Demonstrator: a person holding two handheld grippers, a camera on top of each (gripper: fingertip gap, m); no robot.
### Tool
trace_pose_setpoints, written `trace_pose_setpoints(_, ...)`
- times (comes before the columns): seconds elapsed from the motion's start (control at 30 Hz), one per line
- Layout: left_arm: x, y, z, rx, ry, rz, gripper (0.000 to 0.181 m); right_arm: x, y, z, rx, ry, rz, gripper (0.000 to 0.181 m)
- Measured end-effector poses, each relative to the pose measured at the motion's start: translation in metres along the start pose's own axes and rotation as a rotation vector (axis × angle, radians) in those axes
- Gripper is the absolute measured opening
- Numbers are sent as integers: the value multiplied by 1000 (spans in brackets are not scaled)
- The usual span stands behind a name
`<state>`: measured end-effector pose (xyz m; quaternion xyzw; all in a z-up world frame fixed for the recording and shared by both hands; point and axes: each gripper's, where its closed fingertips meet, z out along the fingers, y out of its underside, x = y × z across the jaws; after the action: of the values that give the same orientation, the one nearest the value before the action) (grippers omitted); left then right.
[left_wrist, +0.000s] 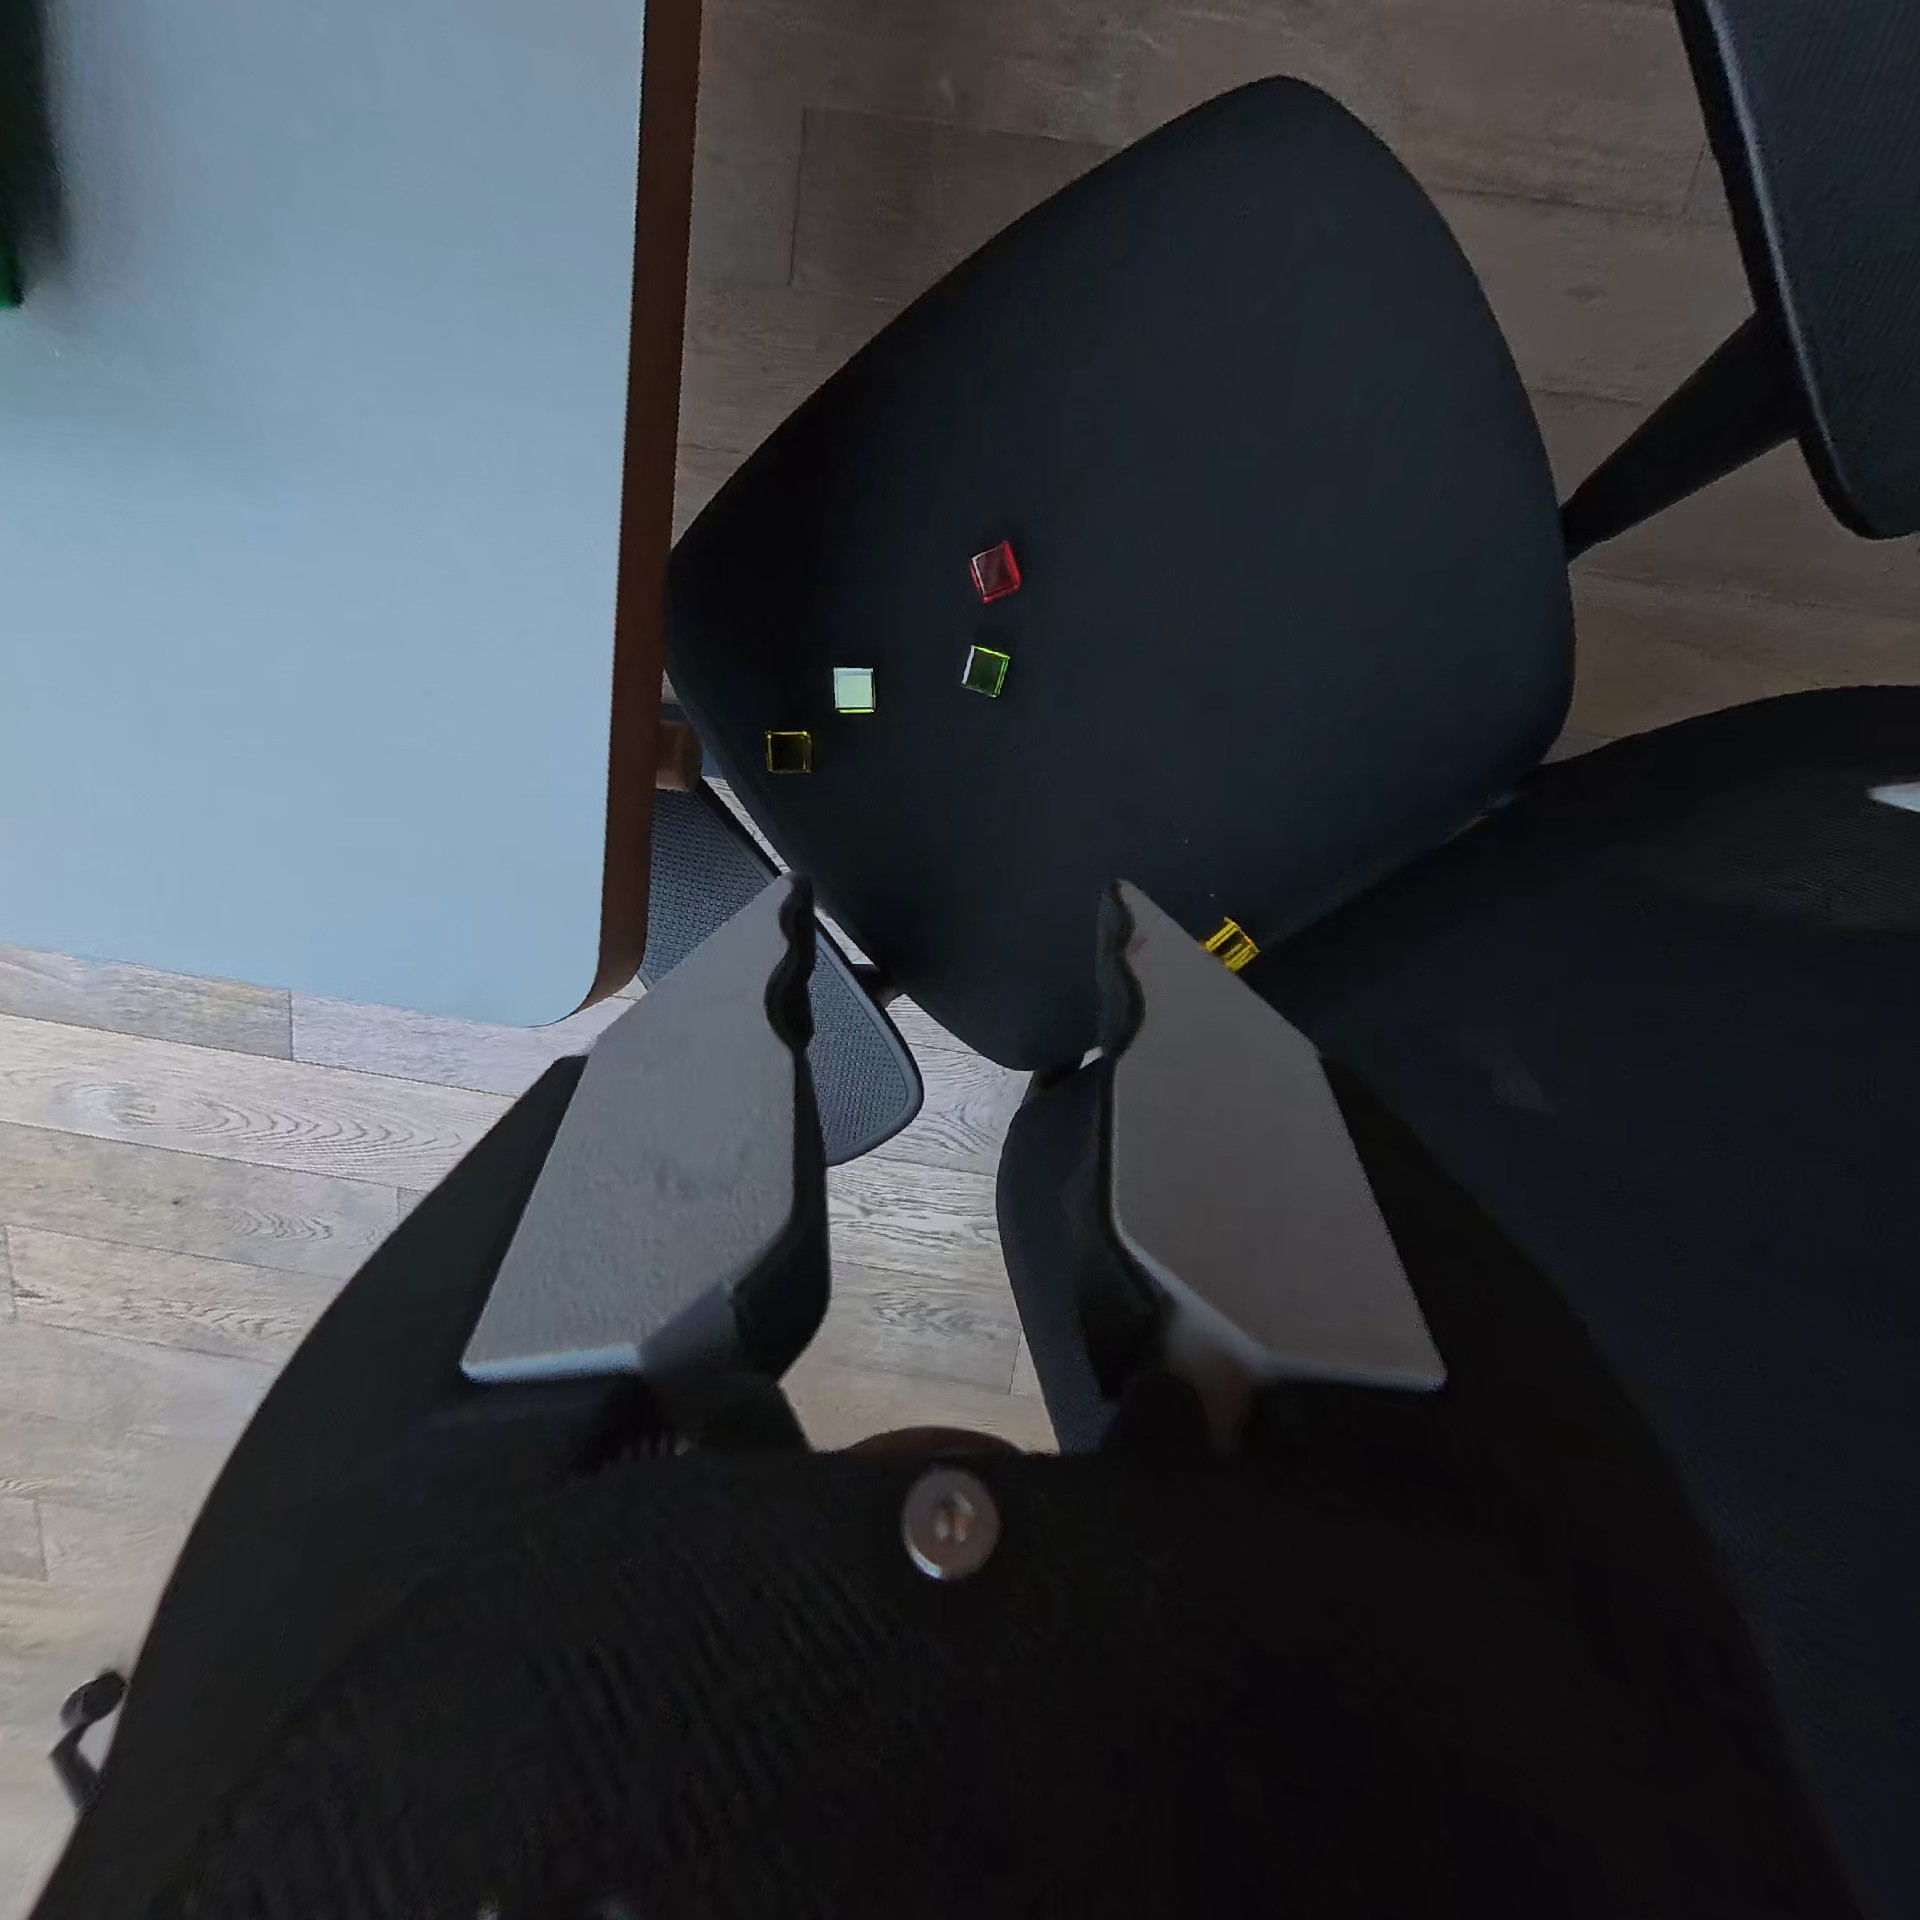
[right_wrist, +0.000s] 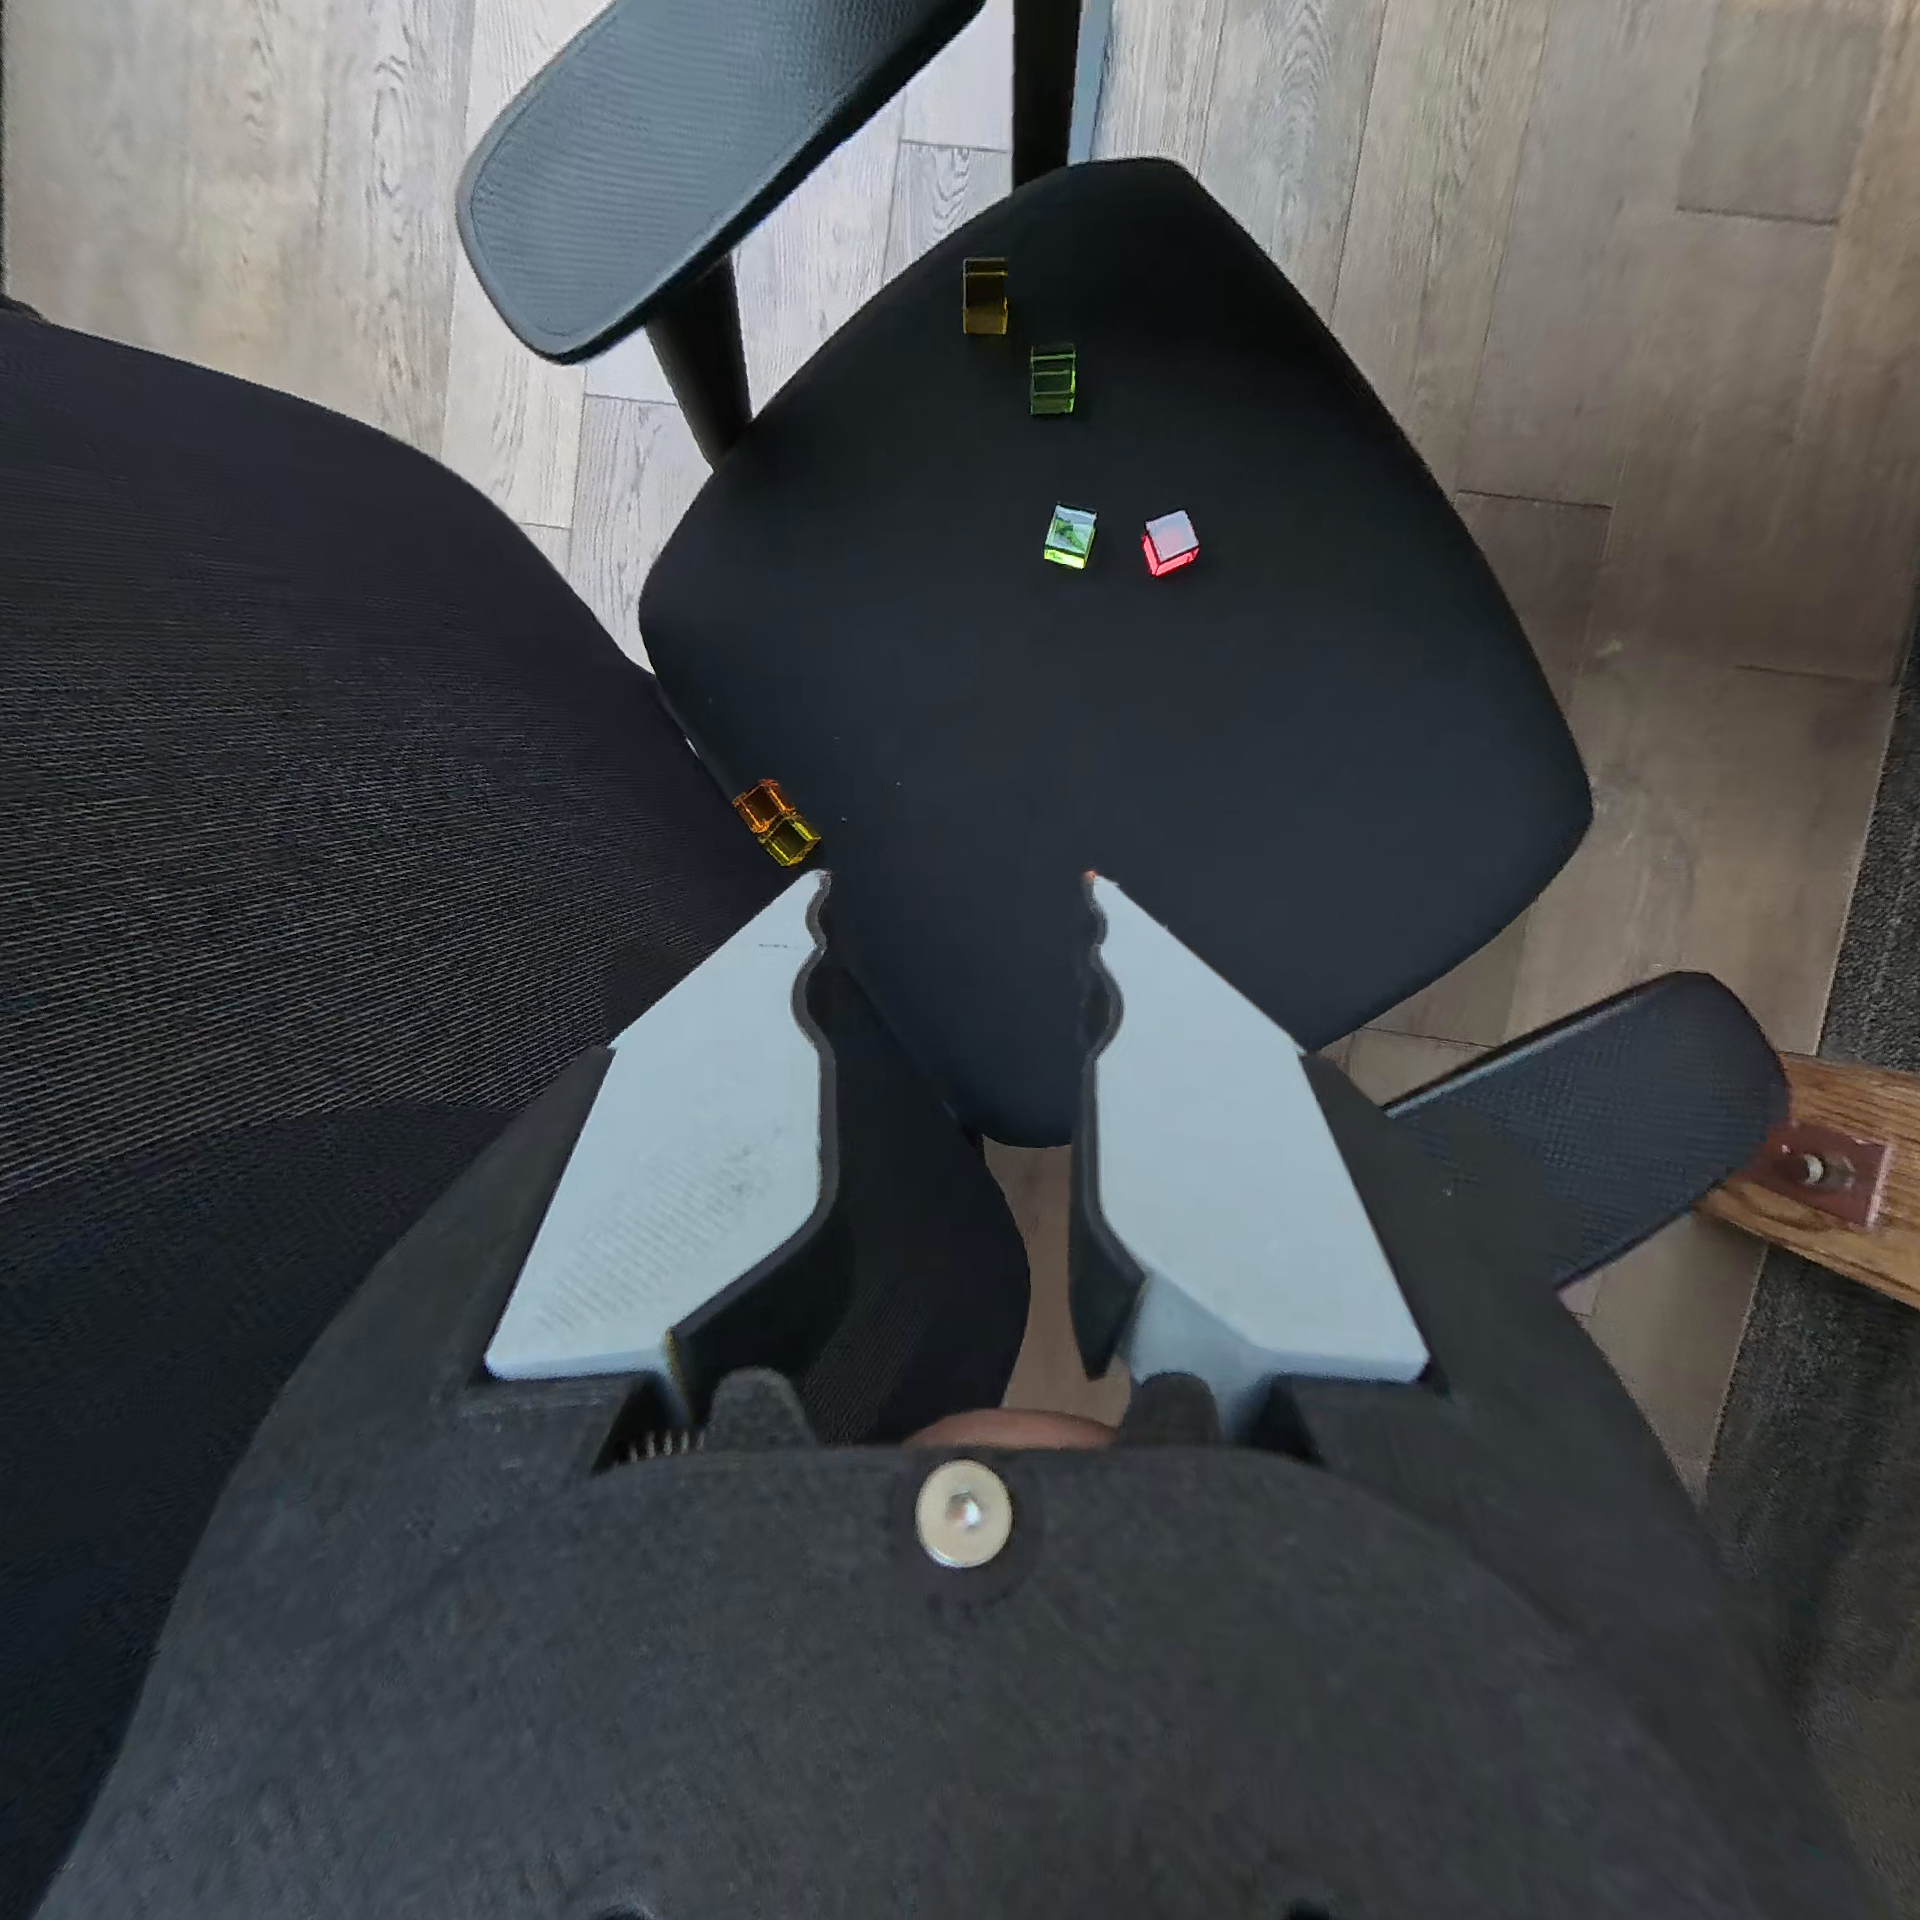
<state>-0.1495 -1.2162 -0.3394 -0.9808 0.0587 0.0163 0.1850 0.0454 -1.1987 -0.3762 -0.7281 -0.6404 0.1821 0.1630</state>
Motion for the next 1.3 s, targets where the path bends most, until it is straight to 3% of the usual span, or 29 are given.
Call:
trace_pose_setpoints(0.3,-23,17,3,-51,-49,-56,51,-2,44,90,-130,-195,-9,41)
trace_pose_setpoints(0.53,-28,5,-12,18,-64,-77,46,-4,74,142,-200,-261,-43,40)
trace_pose_setpoints(0.97,-32,2,-7,8,-32,-175,43,0,95,165,-206,-232,-68,41)
trace_pose_setpoints(1.1,-45,-9,-3,21,-70,-90,40,3,97,171,-175,-221,-103,41)
trace_pose_setpoints(1.2,-46,4,11,-20,-53,-93,31,2,99,184,-160,-229,-128,41)
trace_pose_setpoints(1.3,-52,18,6,-56,-62,-73,28,2,88,206,-118,-237,-152,40)
